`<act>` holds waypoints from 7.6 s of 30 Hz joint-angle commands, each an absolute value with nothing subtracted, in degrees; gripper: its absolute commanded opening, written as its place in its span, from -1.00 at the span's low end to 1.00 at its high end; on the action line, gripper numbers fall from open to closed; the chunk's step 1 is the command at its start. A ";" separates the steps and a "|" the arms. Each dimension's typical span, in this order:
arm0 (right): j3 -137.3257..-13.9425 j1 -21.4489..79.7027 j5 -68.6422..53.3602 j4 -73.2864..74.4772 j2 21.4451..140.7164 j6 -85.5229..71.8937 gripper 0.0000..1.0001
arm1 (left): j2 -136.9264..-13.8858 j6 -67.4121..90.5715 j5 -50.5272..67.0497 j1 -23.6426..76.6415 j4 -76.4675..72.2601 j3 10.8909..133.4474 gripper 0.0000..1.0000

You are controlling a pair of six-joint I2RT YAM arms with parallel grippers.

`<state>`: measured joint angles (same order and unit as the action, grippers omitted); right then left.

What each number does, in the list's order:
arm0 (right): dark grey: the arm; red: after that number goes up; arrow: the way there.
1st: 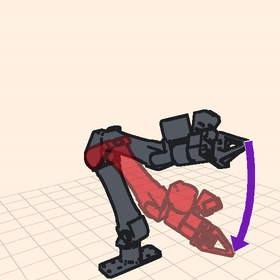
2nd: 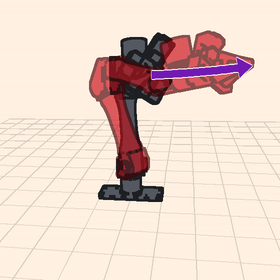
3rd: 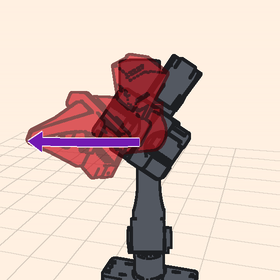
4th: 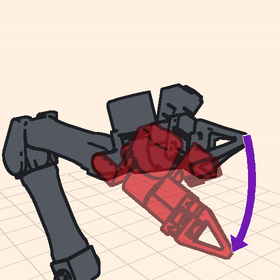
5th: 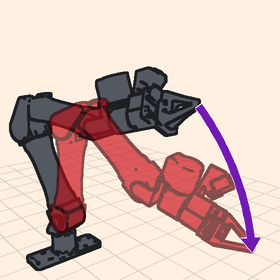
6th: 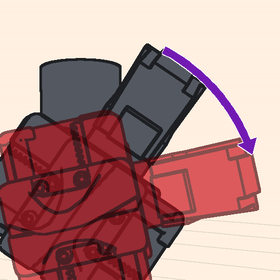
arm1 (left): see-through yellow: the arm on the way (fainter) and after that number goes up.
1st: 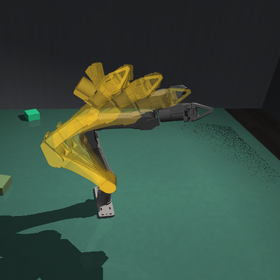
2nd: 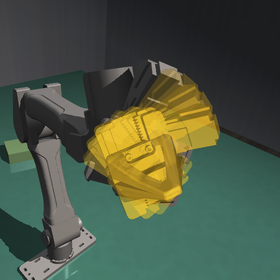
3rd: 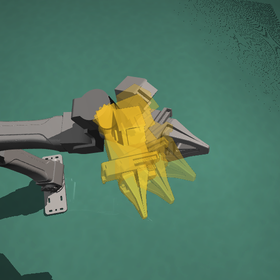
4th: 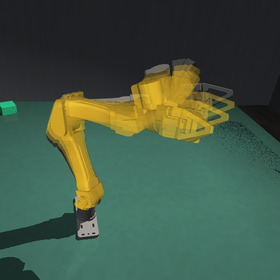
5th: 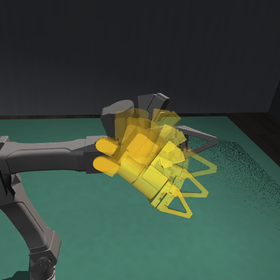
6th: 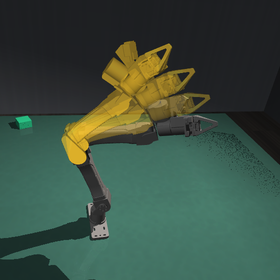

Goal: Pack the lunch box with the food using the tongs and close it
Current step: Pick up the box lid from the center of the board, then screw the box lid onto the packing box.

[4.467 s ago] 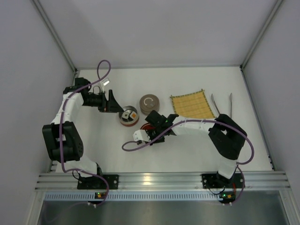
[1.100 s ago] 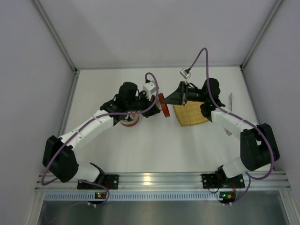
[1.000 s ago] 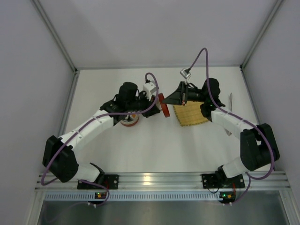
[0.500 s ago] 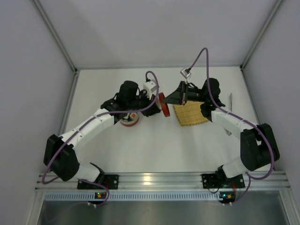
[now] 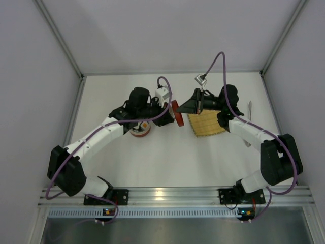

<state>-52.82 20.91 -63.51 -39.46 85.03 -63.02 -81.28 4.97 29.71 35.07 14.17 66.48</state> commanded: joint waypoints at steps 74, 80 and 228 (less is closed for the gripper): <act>-69.52 32.70 -43.05 7.83 83.23 -9.22 0.21 | -78.05 11.95 42.37 26.19 31.91 72.78 -1.00; -67.77 32.78 -45.09 4.13 83.49 -14.67 -0.86 | -76.82 14.58 40.52 25.75 28.66 71.81 -1.00; -59.24 7.82 -43.15 26.63 72.33 -11.51 0.99 | -114.71 3.69 32.86 5.63 64.96 98.18 -1.00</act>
